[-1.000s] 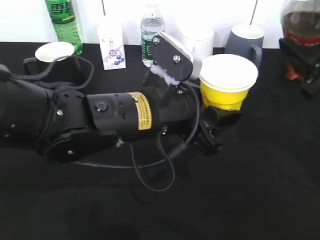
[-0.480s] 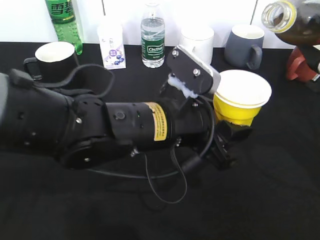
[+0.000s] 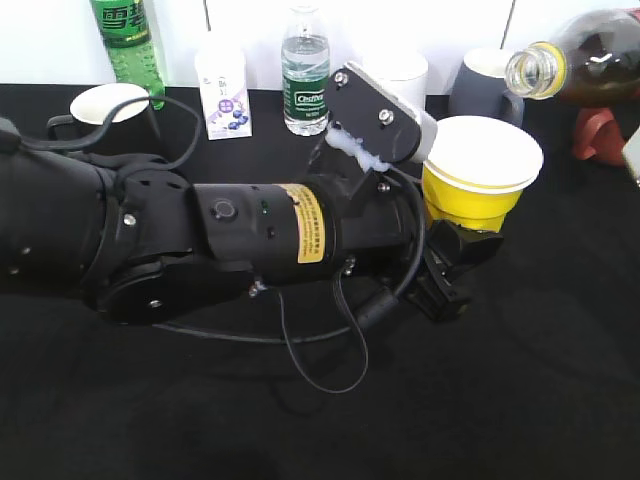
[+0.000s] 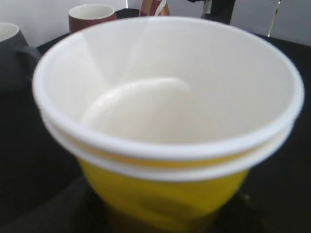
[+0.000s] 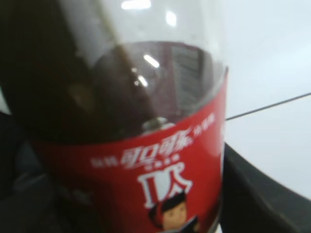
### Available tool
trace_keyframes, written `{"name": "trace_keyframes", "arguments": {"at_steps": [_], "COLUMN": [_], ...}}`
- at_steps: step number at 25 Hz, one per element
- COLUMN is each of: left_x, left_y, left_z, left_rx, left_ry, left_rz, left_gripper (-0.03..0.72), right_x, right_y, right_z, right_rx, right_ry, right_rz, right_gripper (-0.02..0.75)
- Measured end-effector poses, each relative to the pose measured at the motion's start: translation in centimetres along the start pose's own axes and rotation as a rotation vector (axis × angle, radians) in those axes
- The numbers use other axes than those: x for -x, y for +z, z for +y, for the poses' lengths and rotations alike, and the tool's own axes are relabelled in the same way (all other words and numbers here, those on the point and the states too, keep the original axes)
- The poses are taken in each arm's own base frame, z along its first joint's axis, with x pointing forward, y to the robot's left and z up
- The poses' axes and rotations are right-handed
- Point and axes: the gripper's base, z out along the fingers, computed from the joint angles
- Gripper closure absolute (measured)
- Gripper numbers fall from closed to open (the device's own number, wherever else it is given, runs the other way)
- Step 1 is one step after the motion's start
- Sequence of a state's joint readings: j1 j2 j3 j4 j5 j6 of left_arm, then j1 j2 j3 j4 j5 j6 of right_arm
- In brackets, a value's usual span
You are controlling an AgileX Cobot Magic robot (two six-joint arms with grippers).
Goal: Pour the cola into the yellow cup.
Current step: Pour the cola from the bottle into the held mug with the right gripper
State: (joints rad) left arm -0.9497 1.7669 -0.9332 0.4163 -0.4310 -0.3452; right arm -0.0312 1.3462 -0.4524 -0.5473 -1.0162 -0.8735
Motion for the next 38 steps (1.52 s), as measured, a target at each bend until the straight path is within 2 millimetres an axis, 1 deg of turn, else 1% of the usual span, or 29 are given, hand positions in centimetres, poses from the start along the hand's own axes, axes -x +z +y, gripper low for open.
{"name": "trace_keyframes", "arguments": {"at_steps": [5,19,31,33,35,38], "left_x": [0.02,0.05,0.01,0.12,0.44,0.48], "left_y": [0.0,0.0,0.0,-0.01,-0.1,-0.18], "left_z": [-0.01,-0.02,0.0,0.0,0.44,0.96], "left_rx": [-0.001,-0.002,0.0,-0.004,-0.003,0.009], "left_ry": [0.0,0.0,0.0,-0.001,-0.005,-0.009], "left_rz": [-0.002,-0.005,-0.001,-0.013,-0.05,-0.057], "left_gripper": [0.249,0.249,0.25,0.25,0.25,0.25], "right_x": [-0.15,-0.19,-0.19,-0.19,-0.19,-0.17], "right_y": [0.0,0.0,-0.01,-0.01,-0.01,0.01], "right_z": [0.11,0.15,0.11,0.11,0.12,0.11], "right_rx": [0.013,0.018,0.016,0.015,0.014,0.012], "right_ry": [-0.067,-0.164,-0.175,-0.099,0.037,0.266], "right_rz": [0.016,0.02,0.021,0.022,0.022,0.021], "right_gripper": [0.235,0.235,0.236,0.236,0.236,0.236]}}
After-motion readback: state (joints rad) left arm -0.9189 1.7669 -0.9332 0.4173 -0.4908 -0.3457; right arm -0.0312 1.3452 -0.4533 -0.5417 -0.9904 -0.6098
